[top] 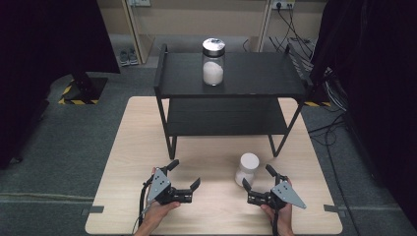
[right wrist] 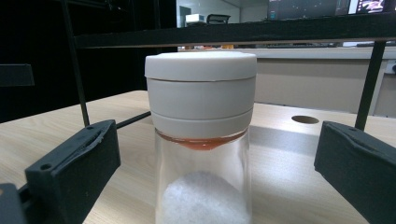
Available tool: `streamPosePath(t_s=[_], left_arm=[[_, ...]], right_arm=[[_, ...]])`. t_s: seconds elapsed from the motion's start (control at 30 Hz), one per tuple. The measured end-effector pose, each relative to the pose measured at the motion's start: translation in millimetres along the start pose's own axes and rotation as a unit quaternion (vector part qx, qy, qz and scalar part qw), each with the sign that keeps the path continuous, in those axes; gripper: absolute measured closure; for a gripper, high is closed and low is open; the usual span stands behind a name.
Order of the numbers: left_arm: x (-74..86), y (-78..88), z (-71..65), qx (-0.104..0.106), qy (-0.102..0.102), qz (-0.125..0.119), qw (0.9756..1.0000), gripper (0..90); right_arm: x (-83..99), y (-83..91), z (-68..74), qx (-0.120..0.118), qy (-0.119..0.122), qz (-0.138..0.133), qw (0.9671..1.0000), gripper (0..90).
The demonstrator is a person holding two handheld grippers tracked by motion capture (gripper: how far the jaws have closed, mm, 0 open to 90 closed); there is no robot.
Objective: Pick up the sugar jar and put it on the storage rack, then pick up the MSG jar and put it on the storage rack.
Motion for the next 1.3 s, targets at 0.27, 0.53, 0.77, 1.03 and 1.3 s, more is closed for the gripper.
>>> streamPosePath(t_s=[0.27,0.53,0.77,1.03,1.3], left_arm=[[0.6,1.0,2.7,-0.003,0.007,-0.001,1.0000,0.0],[2.8,-0.4,1.3,0.000,0.004,0.005,1.0000,0.0],[3.0,0.2,1.7,-0.001,0.006,0.006,1.0000,0.0],[2.9,1.3,2.2,-0.005,0.004,0.003,1.0000,0.0],[3.5,1.9,3.8,-0.009,0.005,0.002,0.9999,0.0]], right_arm=[[-1.6,1.8,-1.8,0.007,-0.003,-0.006,0.9999,0.4],[-1.3,2.4,-1.1,0.006,-0.004,-0.006,1.0000,0.4],[-1.7,2.4,0.4,0.003,0.003,-0.005,1.0000,0.4],[-2.0,2.2,0.3,0.003,0.004,-0.004,1.0000,0.4],[-3.4,2.2,0.0,0.011,0.009,-0.009,0.9999,0.4]])
Point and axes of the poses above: each handheld gripper's, and its own axes: y roughly backward along the jaws, x roughly out of its underside, z roughly to its left, the point moved 6 cm from there along -y, roughly forward along the jaws, and after that the axes turned 6 degrees about -y, right-handed, at the moved point
